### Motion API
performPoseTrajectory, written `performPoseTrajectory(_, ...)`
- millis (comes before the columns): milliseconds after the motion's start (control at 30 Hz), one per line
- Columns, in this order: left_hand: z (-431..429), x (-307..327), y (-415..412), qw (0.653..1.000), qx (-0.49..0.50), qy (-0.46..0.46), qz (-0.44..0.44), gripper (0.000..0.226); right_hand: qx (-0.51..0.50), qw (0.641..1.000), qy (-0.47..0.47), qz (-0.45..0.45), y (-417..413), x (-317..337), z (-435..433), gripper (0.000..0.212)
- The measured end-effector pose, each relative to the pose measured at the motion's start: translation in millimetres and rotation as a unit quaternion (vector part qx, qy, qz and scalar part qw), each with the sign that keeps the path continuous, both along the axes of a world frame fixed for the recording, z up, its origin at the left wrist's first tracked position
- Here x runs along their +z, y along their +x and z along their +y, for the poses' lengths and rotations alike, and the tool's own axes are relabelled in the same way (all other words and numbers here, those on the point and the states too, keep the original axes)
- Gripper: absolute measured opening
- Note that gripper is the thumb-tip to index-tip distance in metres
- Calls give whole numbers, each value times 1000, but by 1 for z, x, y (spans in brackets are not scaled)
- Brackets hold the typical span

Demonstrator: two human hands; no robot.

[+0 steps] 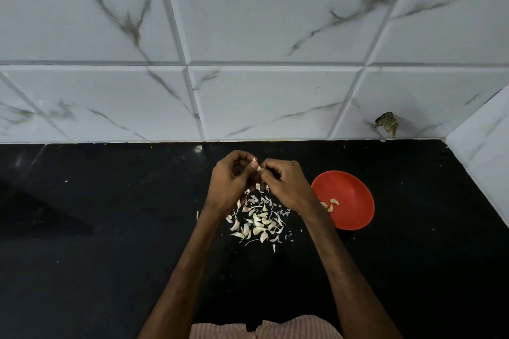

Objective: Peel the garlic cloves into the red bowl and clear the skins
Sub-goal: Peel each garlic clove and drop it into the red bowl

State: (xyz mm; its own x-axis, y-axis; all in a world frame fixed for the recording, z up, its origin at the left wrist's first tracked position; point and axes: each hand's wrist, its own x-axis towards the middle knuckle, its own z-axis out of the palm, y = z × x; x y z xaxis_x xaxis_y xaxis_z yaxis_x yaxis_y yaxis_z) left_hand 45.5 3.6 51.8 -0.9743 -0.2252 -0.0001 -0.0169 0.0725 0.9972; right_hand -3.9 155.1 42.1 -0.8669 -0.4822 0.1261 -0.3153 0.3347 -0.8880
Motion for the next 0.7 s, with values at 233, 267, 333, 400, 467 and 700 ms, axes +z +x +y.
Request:
performPoseTrajectory(233,4,8,0,993,-11,-119,18,4,-28,1000,5,8,0,-8,-1,23)
performPoseTrajectory(267,5,8,0,993,-12,-120,21,4,-32,999,-2,13,0,-8,-2,22)
performPoseTrajectory(333,6,8,0,994,-17,-107,22,4,-41,999,-18,26,1,-7,-3,21)
performPoseTrajectory(400,4,8,-1,996,-23,-79,15,4,-47,998,-42,29,3,-5,-4,21)
performPoseTrajectory(467,1,7,0,999,-38,-29,3,6,-51,996,-67,26,4,-3,-4,20)
performPoseTrajectory(700,-3,9,0,987,-67,140,-29,17,-49,992,-118,-14,5,7,-6,21)
